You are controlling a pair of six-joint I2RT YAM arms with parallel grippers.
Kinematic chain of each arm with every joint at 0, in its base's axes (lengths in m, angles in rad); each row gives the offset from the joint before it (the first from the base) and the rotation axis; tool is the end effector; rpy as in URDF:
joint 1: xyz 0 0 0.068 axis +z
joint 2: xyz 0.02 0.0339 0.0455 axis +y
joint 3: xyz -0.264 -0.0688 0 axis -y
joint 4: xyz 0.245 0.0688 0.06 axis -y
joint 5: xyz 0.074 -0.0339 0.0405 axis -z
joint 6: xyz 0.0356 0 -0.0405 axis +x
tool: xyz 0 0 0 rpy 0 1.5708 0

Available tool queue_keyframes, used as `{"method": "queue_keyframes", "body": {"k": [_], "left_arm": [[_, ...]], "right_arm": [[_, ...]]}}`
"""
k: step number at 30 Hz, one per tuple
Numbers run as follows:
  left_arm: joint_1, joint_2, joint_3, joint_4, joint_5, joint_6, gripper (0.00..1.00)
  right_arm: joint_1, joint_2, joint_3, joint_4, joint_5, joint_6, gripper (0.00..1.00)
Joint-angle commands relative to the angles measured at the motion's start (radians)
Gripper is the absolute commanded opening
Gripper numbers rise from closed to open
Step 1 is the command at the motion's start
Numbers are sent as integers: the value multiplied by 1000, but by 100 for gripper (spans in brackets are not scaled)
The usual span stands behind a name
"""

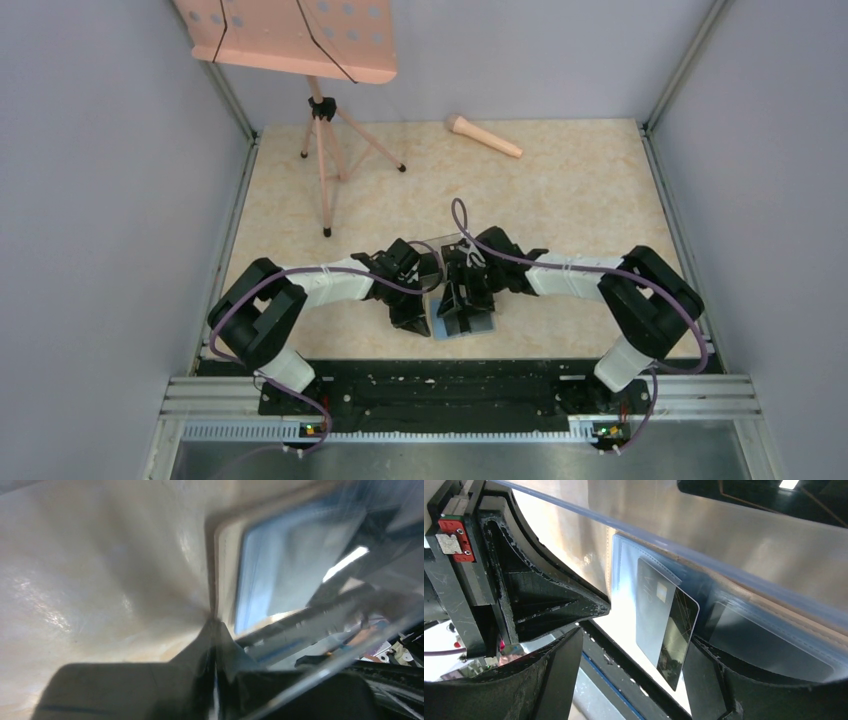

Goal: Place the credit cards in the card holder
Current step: Insert the credit card into the card holder.

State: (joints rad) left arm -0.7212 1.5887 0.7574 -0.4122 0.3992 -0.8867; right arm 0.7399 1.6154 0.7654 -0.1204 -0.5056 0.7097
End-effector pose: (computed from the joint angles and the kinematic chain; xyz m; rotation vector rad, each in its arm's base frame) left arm 0.1925 -0.1877 0.1358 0.1472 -2.9793 0.7730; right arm 0.2084 0.2136 0.1460 -0.2668 2.8029 1.1188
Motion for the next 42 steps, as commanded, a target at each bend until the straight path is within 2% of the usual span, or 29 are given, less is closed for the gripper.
{"method": "queue_keyframes", "body": {"k": [1, 7, 13, 17, 21, 24, 27, 30, 33, 38, 42], "left_arm": [[-5, 6, 31, 32, -53, 25, 0], [-11, 1, 48, 29, -52, 31, 0], [-13, -20, 57, 31, -56, 38, 0], [-15, -54, 60, 40, -76, 45, 0], [-15, -125, 54, 17, -133, 50, 1], [-15, -201, 40, -6, -182, 56, 11], [-14, -260, 19, -4, -201, 62, 39], [-12, -292, 2, -4, -187, 52, 53], [-11, -301, -31, 27, -151, 19, 60], [-2, -295, -125, 155, -83, -72, 62], [15, -255, -167, 251, -30, -130, 63]], "right_arm": [[39, 70, -1, 8, -24, -26, 70], [39, 72, -41, 178, -129, 37, 70], [39, 71, -66, 235, -175, 78, 70], [39, 70, -56, 189, -155, 63, 72], [39, 46, -8, 43, -79, 0, 74], [39, 19, 32, -56, -20, -44, 76], [39, -7, 50, -135, 22, -68, 78], [39, -31, 54, -180, 45, -87, 79], [39, -49, 65, -228, 68, -111, 80], [39, -74, 86, -293, 121, -140, 80], [28, -89, 74, -283, 127, -128, 77]]}}
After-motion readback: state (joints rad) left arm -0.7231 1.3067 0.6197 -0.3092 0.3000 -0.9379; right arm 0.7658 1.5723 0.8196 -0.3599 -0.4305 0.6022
